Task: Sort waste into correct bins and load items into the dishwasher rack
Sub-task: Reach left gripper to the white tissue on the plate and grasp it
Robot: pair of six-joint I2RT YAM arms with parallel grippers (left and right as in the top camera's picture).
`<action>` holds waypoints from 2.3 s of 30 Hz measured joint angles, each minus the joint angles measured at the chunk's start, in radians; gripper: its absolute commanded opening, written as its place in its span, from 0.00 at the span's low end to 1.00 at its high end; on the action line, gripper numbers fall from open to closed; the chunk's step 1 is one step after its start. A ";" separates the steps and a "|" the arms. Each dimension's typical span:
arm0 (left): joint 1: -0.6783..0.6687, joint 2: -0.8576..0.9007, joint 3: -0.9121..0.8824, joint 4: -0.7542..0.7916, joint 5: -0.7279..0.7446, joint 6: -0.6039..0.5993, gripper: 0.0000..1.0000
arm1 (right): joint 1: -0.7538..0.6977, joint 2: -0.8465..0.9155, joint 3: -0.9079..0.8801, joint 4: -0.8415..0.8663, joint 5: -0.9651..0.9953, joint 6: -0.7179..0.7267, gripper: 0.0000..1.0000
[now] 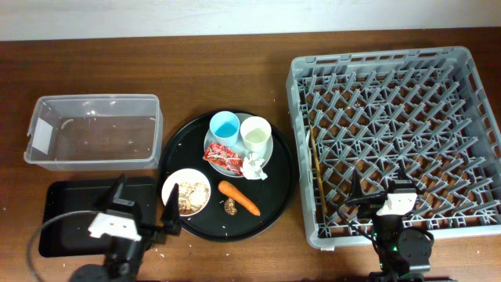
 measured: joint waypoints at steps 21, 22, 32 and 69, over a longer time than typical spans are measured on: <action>-0.006 1.488 0.929 -0.866 0.377 0.000 0.56 | 0.000 0.003 0.000 0.000 0.000 0.001 0.99; -0.018 1.520 0.929 -0.865 0.376 -0.004 0.49 | 0.000 0.003 0.000 0.000 0.000 0.001 0.99; -0.317 1.555 0.929 -0.669 0.323 -0.006 0.14 | 0.000 0.003 0.000 0.000 0.000 0.001 0.99; -0.581 1.780 0.911 -0.486 -0.185 -0.352 0.55 | 0.000 0.003 0.000 0.000 0.000 0.001 0.99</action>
